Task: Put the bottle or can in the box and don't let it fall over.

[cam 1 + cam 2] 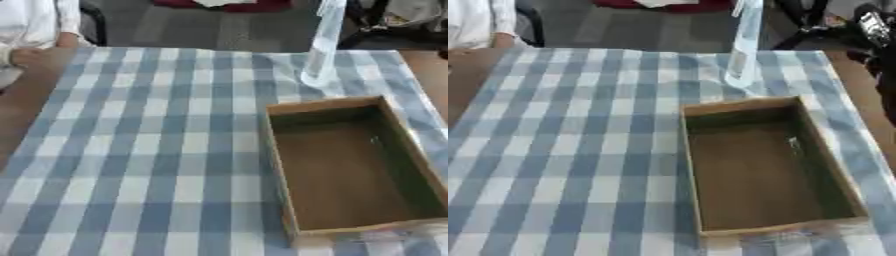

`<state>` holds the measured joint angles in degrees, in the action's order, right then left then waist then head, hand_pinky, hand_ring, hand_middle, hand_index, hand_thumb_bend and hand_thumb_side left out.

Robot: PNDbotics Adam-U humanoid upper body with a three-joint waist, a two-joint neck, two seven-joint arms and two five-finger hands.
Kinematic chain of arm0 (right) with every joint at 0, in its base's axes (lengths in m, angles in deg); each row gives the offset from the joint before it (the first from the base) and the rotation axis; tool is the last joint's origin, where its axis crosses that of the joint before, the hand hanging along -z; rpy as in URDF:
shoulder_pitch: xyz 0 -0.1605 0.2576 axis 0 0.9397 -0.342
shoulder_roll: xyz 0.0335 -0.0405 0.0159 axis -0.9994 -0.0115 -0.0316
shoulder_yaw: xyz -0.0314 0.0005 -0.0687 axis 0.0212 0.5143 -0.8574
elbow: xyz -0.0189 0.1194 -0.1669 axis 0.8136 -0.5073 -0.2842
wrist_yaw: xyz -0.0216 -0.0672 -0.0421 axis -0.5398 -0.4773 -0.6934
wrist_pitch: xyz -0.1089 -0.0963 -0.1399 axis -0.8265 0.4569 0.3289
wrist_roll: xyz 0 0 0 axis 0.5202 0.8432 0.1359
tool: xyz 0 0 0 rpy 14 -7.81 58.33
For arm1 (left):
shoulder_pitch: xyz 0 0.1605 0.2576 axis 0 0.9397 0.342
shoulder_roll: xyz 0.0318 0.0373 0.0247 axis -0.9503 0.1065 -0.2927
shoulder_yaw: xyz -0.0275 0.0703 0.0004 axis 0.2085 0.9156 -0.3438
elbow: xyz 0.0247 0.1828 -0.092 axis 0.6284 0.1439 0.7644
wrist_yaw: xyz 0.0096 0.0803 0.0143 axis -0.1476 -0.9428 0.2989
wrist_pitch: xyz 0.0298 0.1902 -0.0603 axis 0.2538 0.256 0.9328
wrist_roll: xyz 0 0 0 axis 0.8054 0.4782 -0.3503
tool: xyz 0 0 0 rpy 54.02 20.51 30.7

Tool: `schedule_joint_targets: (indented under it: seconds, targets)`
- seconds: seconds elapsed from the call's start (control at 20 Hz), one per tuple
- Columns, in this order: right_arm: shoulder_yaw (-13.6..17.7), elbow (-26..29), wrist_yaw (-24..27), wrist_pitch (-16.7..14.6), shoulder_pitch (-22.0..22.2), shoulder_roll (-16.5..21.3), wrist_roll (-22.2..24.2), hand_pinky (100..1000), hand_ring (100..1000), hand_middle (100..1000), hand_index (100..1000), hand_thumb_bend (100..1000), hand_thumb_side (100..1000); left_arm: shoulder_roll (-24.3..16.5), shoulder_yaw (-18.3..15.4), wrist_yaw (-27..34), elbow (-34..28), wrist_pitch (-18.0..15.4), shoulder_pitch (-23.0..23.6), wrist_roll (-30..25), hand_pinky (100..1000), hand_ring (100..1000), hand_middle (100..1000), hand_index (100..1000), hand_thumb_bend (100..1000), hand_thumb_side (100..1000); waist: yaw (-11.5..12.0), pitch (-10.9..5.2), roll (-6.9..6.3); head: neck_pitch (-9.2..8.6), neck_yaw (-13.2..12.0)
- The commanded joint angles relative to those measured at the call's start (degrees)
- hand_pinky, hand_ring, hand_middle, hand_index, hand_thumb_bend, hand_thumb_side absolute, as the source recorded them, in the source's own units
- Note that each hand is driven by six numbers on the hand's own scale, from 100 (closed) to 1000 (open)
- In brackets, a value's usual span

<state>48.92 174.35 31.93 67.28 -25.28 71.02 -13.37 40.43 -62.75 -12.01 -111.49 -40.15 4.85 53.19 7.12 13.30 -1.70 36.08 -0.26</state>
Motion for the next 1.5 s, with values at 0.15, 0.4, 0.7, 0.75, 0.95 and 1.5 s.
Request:
schedule_joint_targets:
  seconds: [0.15, 0.4, 0.7, 0.75, 0.95, 1.5]
  targets:
    - [-1.0, -2.6, -1.1, 2.3, -3.8, 0.7, 2.8, 922, 897, 866, 887, 233, 616, -1.3, -0.7, 0.2, -0.2, -0.2, -0.3, -0.4, 1000, 834, 795, 829, 506, 520, -0.1, -1.66, -0.12, 0.37, 0.4]
    - [-3.6, -12.5, -3.4, 4.3, -10.8, -1.3, 5.9, 932, 936, 901, 907, 301, 619, -1.5, -0.5, 0.4, 0.2, -0.2, -0.5, -0.8, 1000, 834, 795, 828, 506, 519, -0.3, -2.54, -0.14, 1.02, 0.9]
    - [-6.3, -25.3, -7.8, 2.5, -19.0, -5.3, 9.2, 933, 941, 903, 918, 369, 605, -1.7, -0.3, 0.6, 0.6, -0.3, -0.8, -1.2, 1000, 835, 795, 828, 505, 516, -0.4, -3.36, -0.23, 1.38, 1.4]
    - [-6.6, -27.3, -8.4, 2.3, -20.2, -6.1, 9.7, 933, 940, 904, 919, 373, 606, -1.7, -0.2, 0.6, 0.7, -0.3, -0.8, -1.3, 1000, 835, 795, 828, 505, 516, -0.4, -3.45, -0.24, 1.38, 1.5]
    - [-7.1, -34.4, -11.3, 1.2, -23.9, -9.1, 11.7, 932, 938, 906, 926, 412, 604, -1.7, -0.1, 0.7, 0.8, -0.3, -1.0, -1.6, 1000, 835, 795, 828, 506, 515, -0.2, -3.66, -0.27, 1.17, 1.9]
    - [-5.9, -42.4, -15.7, -1.5, -27.9, -11.8, 14.1, 933, 940, 911, 945, 496, 575, -1.9, -0.1, 0.8, 1.0, -0.5, -1.2, -2.0, 1000, 836, 796, 828, 505, 516, 0.2, -3.61, -0.54, -0.10, 2.6]
